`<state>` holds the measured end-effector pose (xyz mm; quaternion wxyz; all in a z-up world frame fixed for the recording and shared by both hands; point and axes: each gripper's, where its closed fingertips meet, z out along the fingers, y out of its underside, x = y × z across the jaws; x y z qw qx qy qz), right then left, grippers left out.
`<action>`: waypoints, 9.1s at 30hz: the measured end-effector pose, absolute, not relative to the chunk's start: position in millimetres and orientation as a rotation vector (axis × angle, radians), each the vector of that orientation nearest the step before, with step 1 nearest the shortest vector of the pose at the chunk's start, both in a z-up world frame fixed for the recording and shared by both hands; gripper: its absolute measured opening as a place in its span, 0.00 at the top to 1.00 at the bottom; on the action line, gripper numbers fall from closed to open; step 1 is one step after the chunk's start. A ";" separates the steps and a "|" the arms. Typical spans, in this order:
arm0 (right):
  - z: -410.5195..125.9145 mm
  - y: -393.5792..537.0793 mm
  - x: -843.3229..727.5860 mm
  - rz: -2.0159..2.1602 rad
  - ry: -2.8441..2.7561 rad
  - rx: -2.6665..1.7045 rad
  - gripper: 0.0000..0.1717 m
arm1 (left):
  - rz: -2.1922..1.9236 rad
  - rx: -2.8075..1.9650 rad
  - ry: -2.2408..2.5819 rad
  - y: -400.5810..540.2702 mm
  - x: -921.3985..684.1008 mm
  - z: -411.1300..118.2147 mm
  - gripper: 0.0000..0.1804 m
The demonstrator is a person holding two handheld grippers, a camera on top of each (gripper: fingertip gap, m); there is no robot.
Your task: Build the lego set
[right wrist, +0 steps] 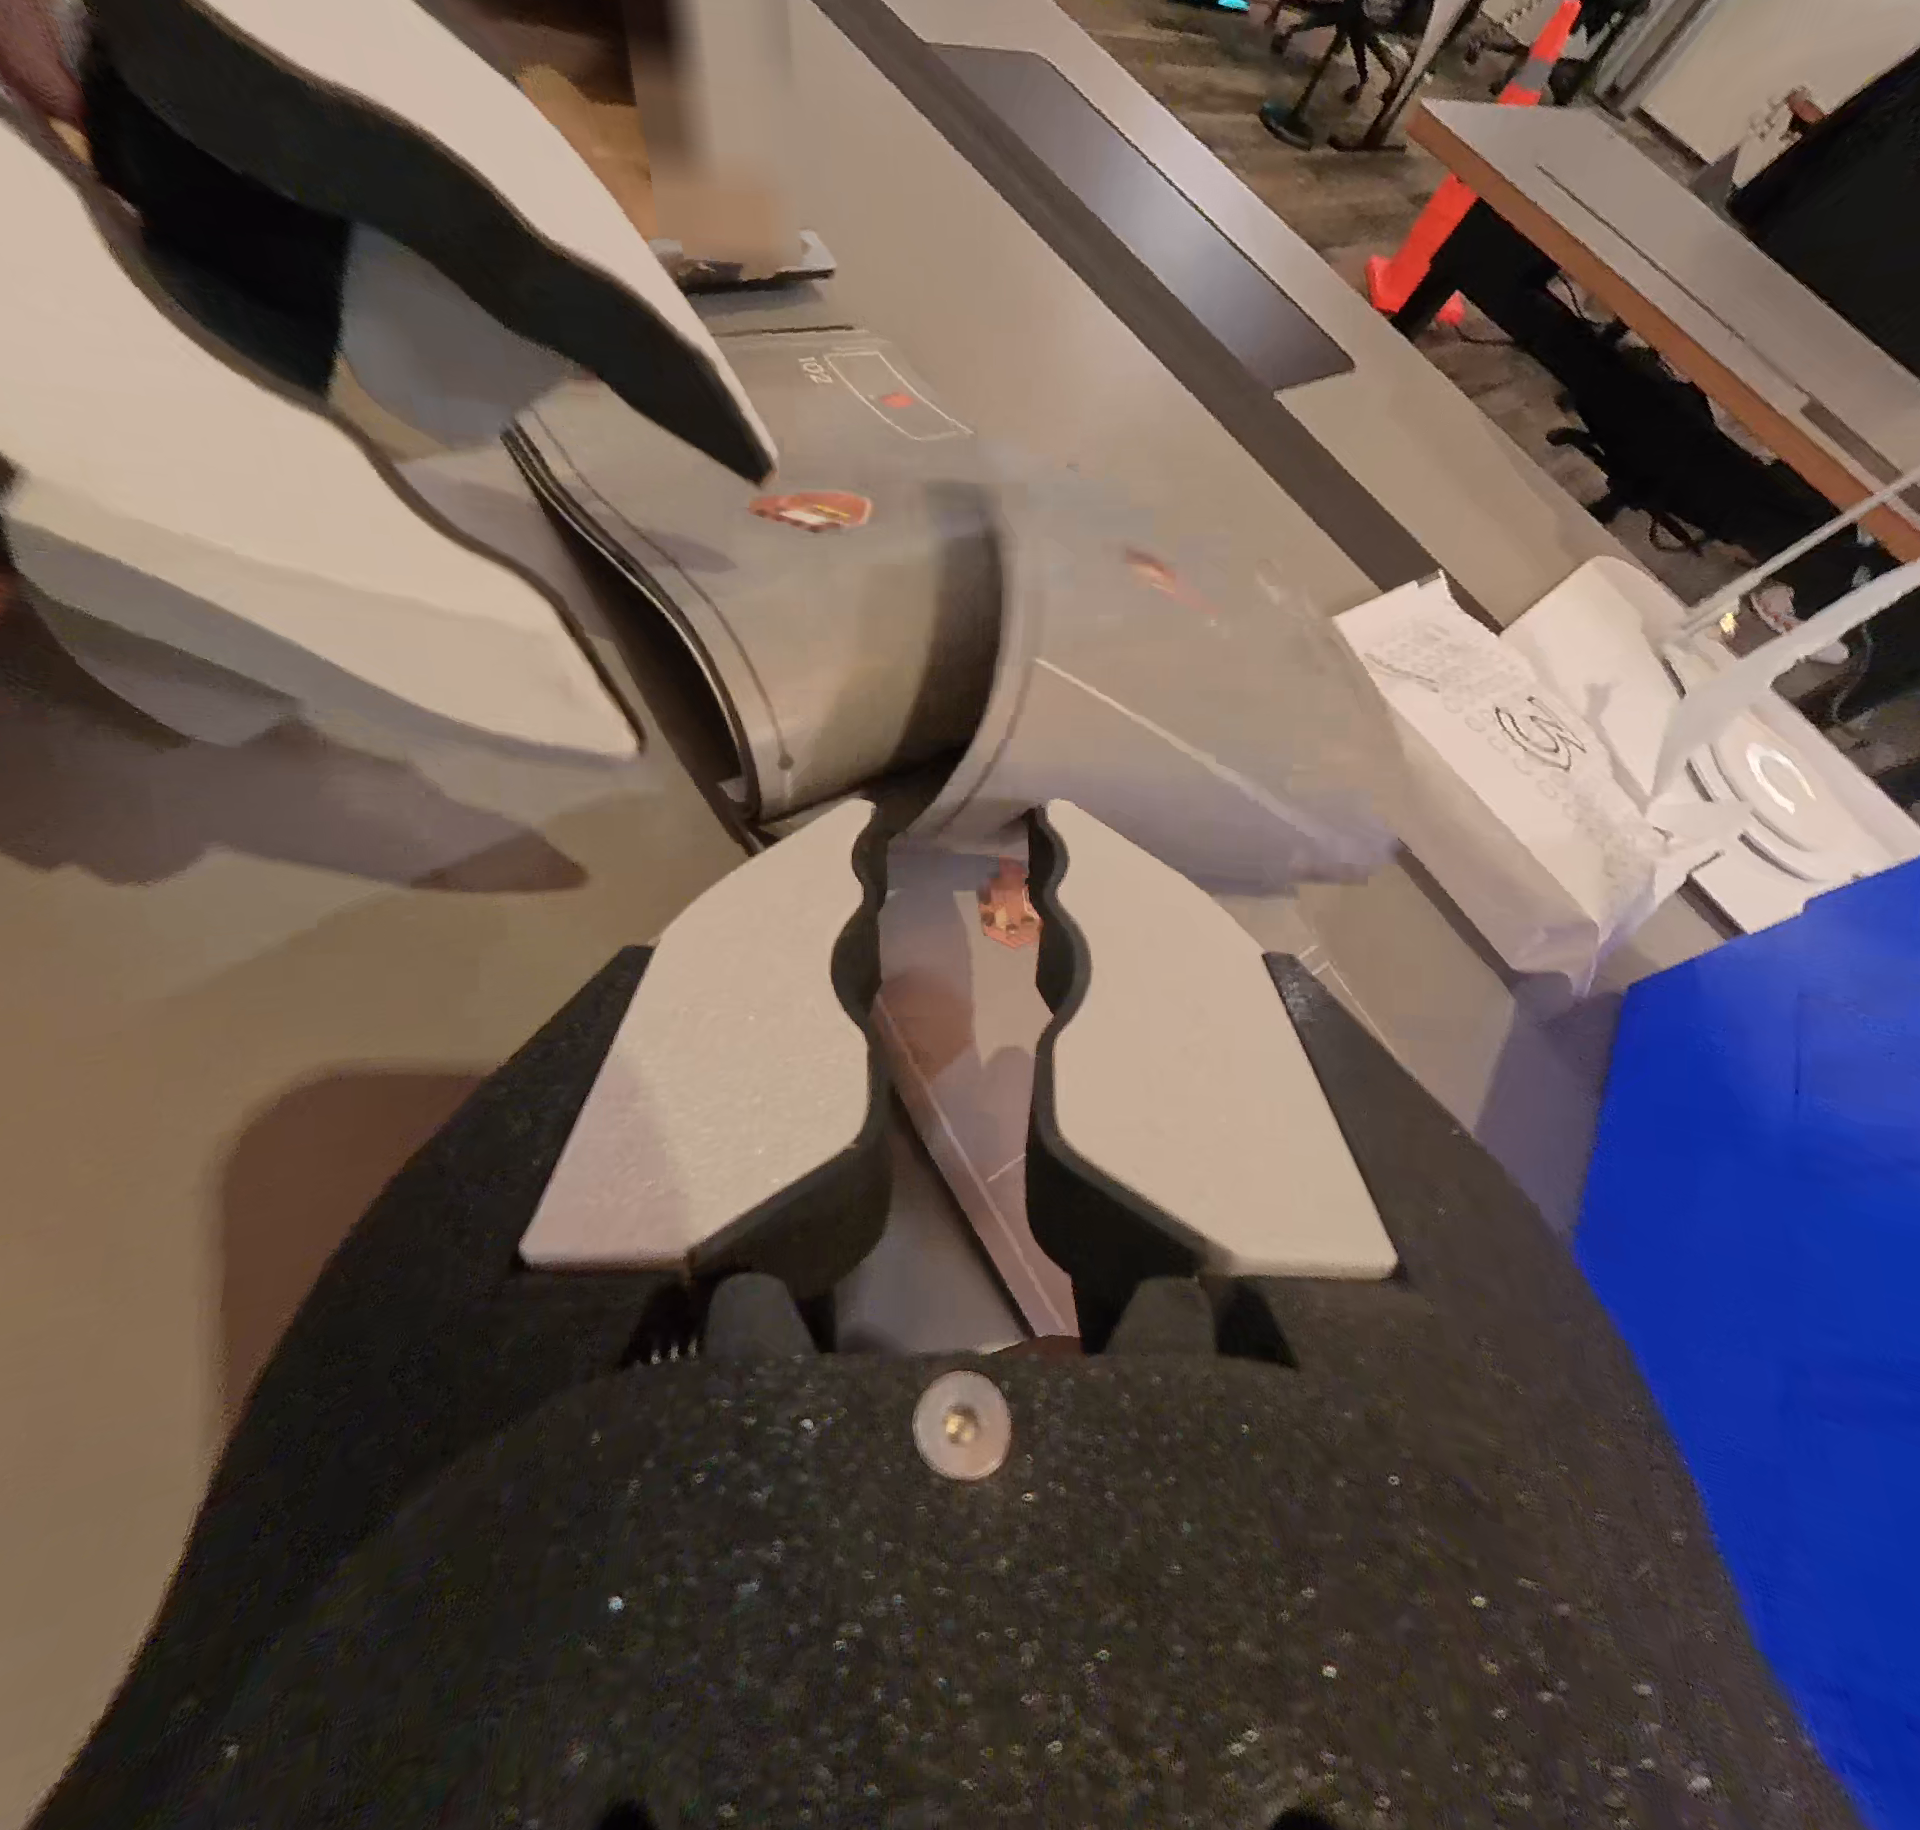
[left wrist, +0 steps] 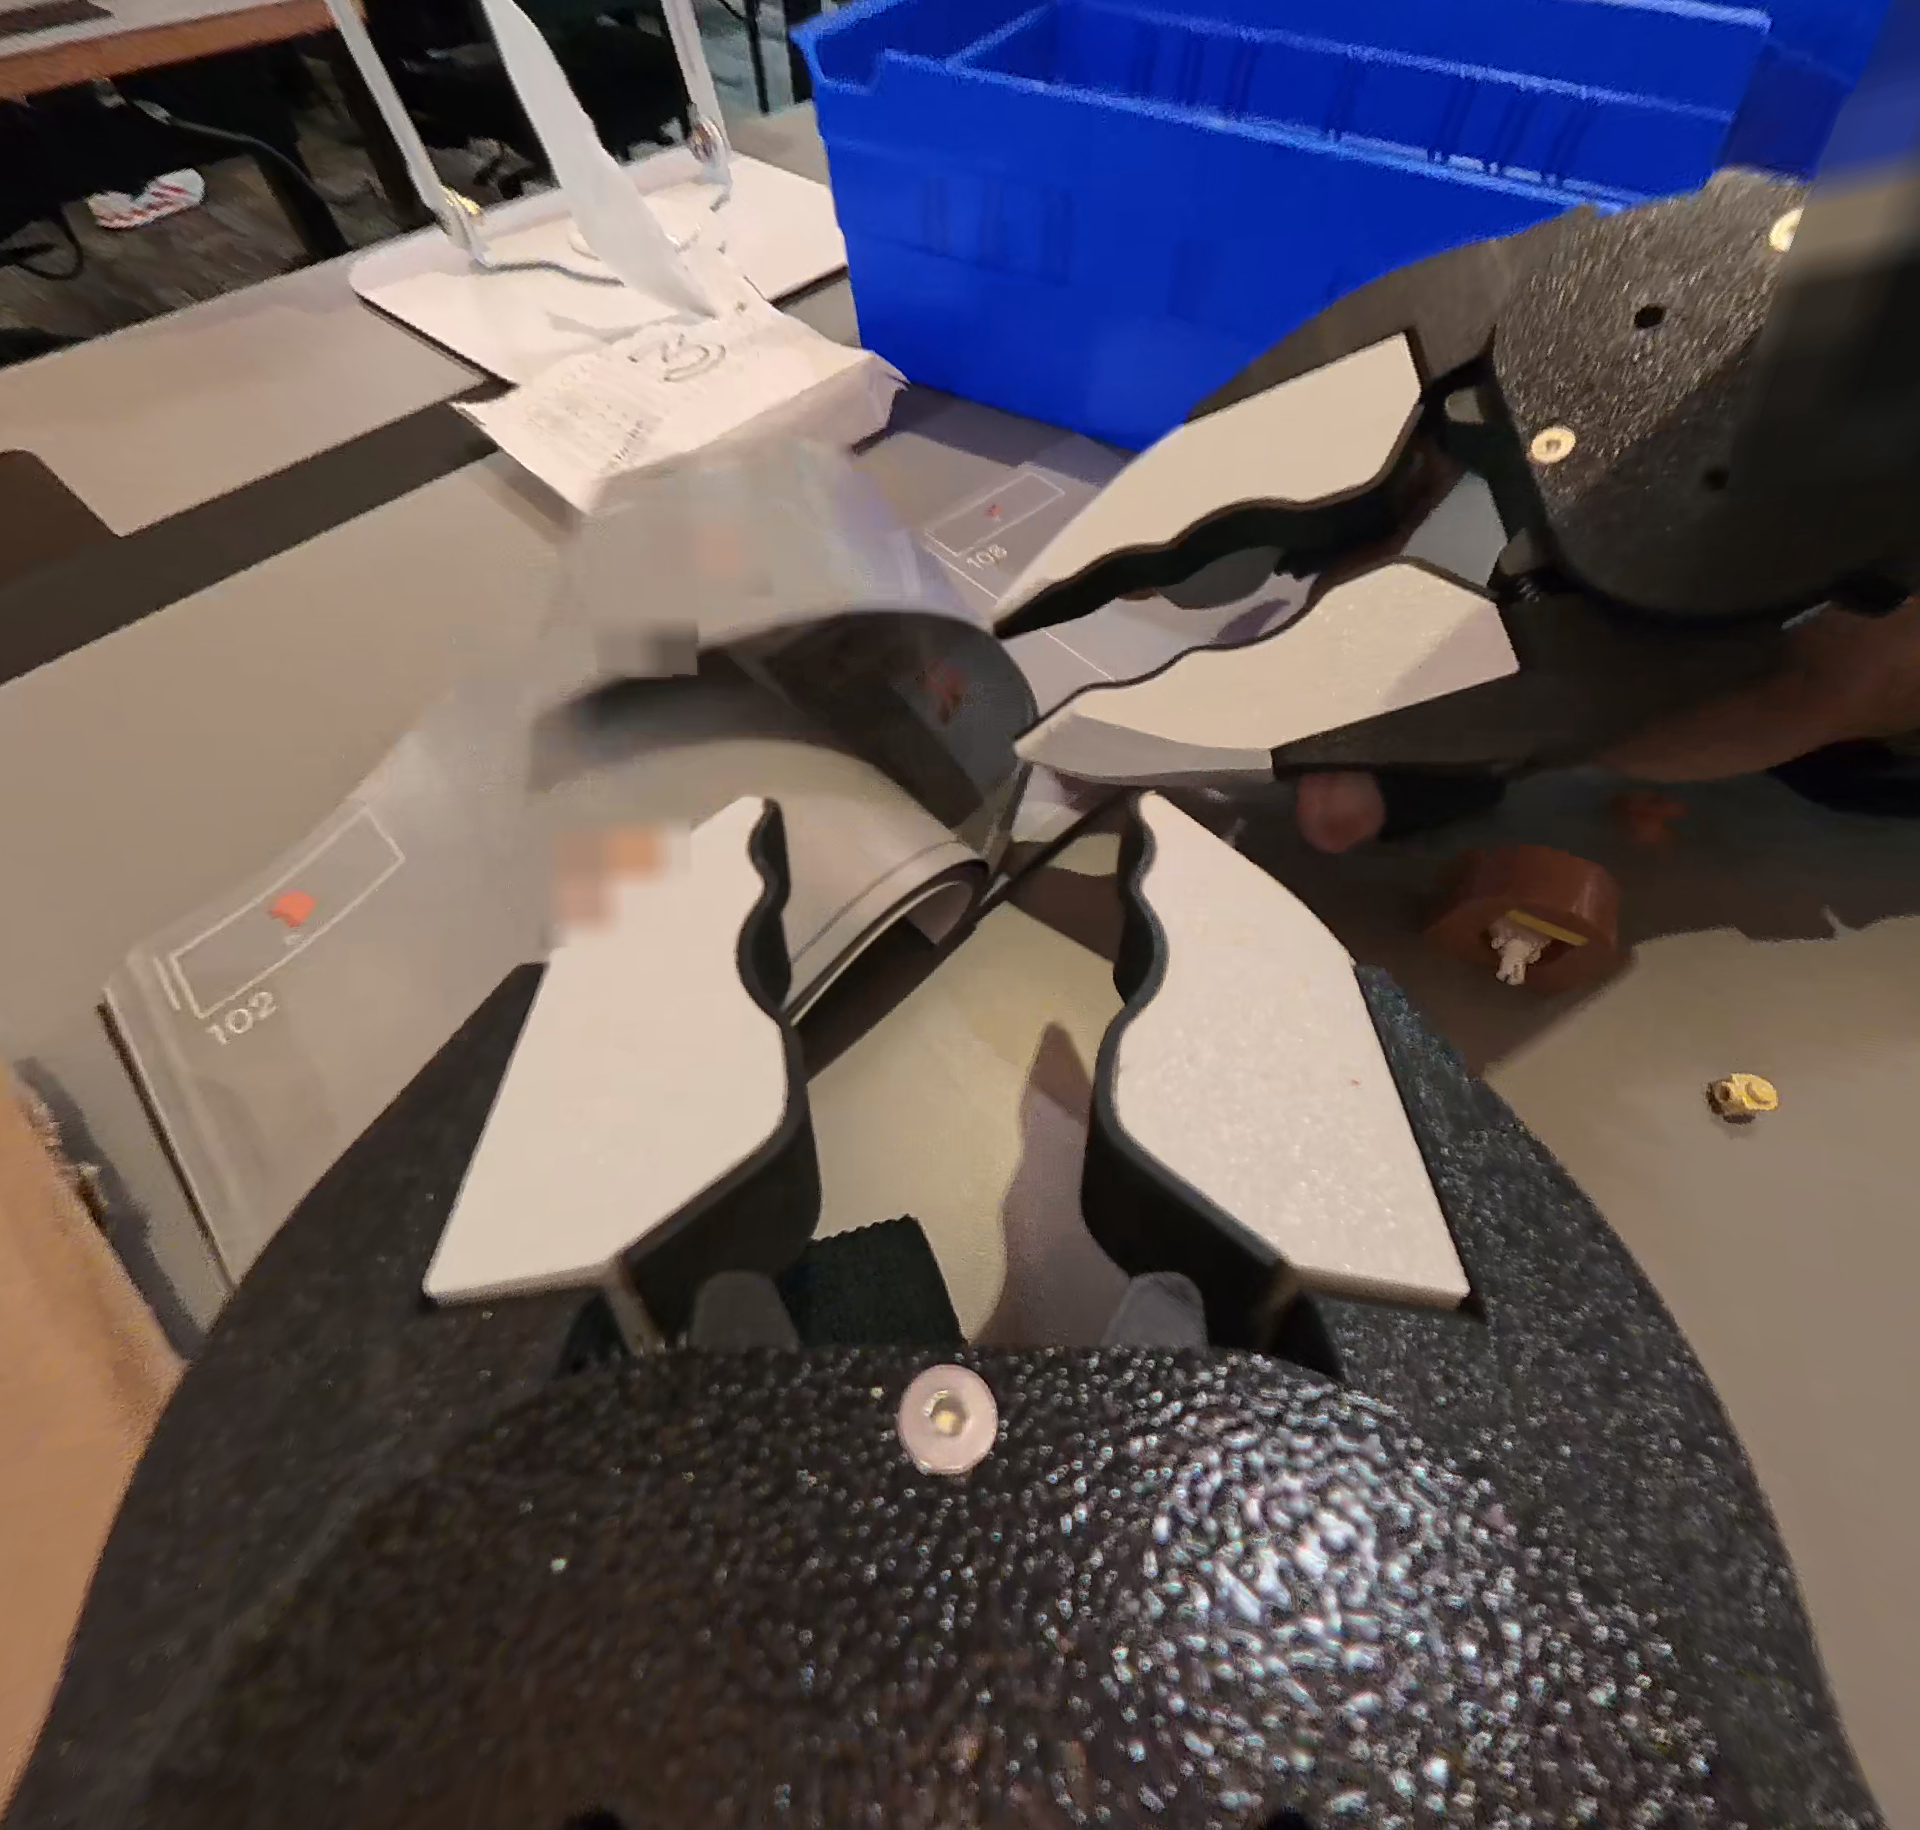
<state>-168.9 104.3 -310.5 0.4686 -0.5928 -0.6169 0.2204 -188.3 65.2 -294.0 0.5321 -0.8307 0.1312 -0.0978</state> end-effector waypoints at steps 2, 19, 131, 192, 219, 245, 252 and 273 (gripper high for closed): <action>-313.9 107.7 -165.7 0.538 -1.502 -1.496 0.85 | -0.233 -1.961 0.295 65.1 -192.1 -288.7 0.67; -330.3 114.3 -120.2 0.766 -1.394 -1.863 0.80 | -0.209 -1.998 0.282 64.4 -198.1 -298.7 0.70; -309.3 31.3 -5.0 0.894 -1.360 -1.676 0.84 | -0.392 -1.981 0.967 17.7 -57.5 -331.7 0.77; -323.6 275.2 -47.9 0.238 -2.373 -1.239 0.85 | -0.363 -1.585 0.494 74.6 -109.0 -256.4 0.81; -182.7 169.6 5.0 0.629 -1.700 -1.328 0.91 | -0.594 -1.582 0.494 46.4 -85.5 -238.8 0.84; -218.1 -31.7 -35.6 0.864 -1.384 -0.766 0.91 | -1.580 -1.590 0.186 -25.5 -22.4 -222.2 0.80; -208.0 -9.7 -20.4 1.024 -1.316 -0.876 0.91 | -1.368 -1.631 0.224 -18.1 -41.6 -234.8 0.80; -268.7 246.6 18.5 0.310 -2.079 -1.538 0.91 | -0.292 -1.715 0.349 18.4 -148.7 -267.8 0.86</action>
